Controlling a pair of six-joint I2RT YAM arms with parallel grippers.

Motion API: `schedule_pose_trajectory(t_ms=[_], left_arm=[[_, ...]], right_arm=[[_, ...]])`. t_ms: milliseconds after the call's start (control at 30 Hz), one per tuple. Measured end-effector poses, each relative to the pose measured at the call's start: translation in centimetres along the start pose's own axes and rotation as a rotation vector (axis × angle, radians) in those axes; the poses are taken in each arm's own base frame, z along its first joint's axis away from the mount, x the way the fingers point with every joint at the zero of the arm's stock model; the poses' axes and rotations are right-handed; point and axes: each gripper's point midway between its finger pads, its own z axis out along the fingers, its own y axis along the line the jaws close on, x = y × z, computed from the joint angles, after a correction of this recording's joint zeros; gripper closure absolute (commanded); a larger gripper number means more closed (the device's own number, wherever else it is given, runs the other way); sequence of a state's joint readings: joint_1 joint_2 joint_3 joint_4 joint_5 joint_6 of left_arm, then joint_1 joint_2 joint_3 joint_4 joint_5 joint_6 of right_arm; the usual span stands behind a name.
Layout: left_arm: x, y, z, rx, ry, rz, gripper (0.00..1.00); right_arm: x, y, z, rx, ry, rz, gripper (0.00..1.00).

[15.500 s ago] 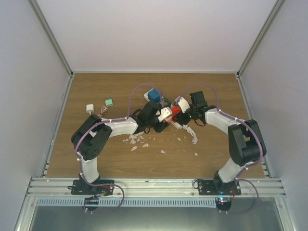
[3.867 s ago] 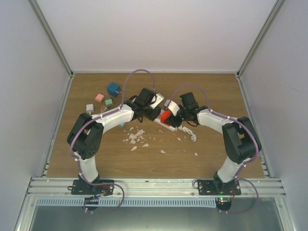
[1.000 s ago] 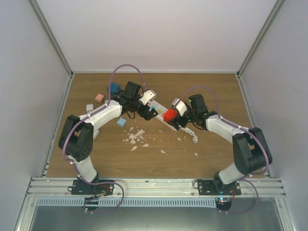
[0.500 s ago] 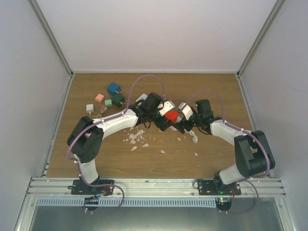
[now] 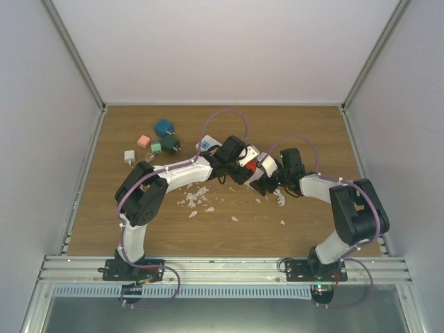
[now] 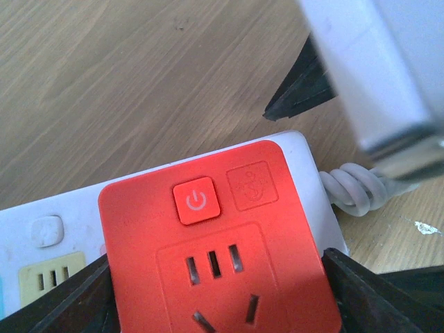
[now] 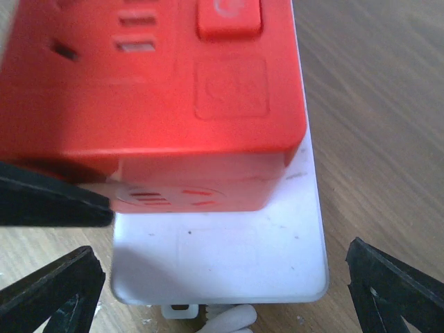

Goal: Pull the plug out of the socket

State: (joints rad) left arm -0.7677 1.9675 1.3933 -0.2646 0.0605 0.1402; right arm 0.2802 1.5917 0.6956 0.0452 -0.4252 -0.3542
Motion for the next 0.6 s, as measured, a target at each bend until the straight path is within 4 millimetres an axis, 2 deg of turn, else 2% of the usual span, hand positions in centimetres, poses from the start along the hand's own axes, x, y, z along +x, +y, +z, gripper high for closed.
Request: schedule_pose_trajectory(t_ms=[133, 267, 433, 600], left_arm=[[0.1, 0.2, 0.0, 0.017, -0.004, 0.0, 0.41], [0.4, 0.8, -0.4, 0.04, -0.029, -0.002, 0.48], [1.0, 1.3, -0.9, 0.054, -0.038, -0.006, 0.6], [1.0, 1.7, -1.0, 0.077, -0.042, -0.031, 0.65]], right_arm=[[0.9, -0.1, 0.7, -0.002, 0.027, 0.011, 0.07], [0.6, 0.2, 1.1, -0.018, 0.028, 0.001, 0.12], [-0.1, 0.7, 2.0, -0.056, 0.028, -0.015, 0.22], [-0.2, 0.8, 2.1, -0.057, 0.031, -0.021, 0.37]])
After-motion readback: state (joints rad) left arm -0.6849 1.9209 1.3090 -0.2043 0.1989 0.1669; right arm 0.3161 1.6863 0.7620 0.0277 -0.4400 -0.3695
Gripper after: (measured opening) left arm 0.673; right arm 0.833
